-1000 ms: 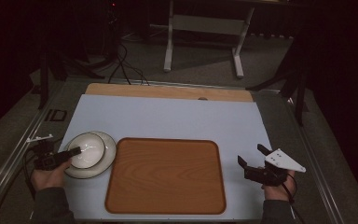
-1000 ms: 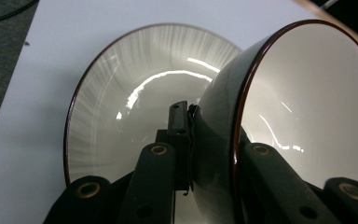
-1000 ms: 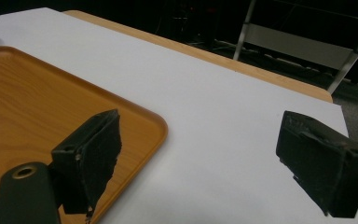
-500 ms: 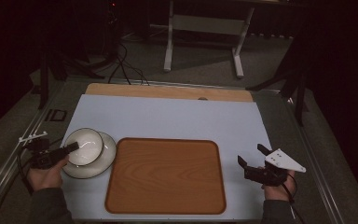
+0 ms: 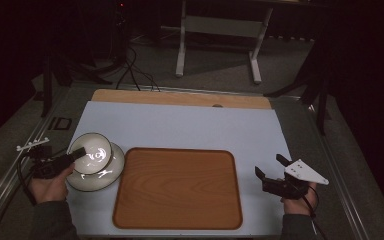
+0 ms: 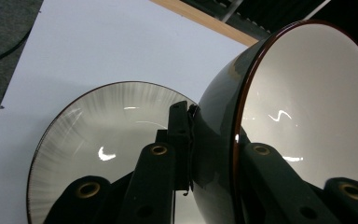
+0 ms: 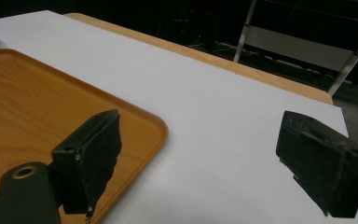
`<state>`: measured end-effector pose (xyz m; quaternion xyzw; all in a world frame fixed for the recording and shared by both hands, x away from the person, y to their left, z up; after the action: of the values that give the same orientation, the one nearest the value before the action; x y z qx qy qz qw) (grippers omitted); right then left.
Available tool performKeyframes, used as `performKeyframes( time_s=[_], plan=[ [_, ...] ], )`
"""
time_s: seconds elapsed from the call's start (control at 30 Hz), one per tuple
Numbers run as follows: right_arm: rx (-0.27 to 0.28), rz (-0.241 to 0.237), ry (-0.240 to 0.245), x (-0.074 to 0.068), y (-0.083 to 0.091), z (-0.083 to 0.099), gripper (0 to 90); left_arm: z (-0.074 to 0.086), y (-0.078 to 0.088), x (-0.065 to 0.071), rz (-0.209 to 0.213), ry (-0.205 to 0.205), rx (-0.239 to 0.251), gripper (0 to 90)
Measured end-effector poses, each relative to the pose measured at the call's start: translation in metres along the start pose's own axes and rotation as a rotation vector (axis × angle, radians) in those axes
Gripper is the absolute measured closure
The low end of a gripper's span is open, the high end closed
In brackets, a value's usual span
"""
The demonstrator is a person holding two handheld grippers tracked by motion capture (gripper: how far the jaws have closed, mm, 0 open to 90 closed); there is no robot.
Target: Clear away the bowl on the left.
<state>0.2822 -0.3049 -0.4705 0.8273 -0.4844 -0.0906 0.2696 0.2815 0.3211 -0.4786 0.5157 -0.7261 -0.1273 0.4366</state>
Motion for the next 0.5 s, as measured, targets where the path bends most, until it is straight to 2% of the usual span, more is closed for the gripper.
performKeyframes(
  time_s=[0.2, 0.5],
  plan=[
    [0.000, 0.001, -0.001, 0.000, 0.000, 0.000, 13.6, -0.002, 0.000, 0.007, 0.012, -0.019, 0.007, 81.2],
    [0.001, 0.000, 0.000, 0.000, 0.000, 0.000, 13.7, -0.002, -0.001, 0.019, 0.008, -0.042, 0.007, 81.2]
  ],
)
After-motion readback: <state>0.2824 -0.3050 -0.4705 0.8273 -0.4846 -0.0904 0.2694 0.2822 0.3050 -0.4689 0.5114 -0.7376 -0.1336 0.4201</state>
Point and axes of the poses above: each handheld gripper's, and its own axes: y roughly backward along the jaws, z roughly out of its underside, x roughly to its right, the point moved 2 cm from there along -y, roughly forward along the jaws, and after that the axes turned 11 degrees about -x, right-handed, at the moved point
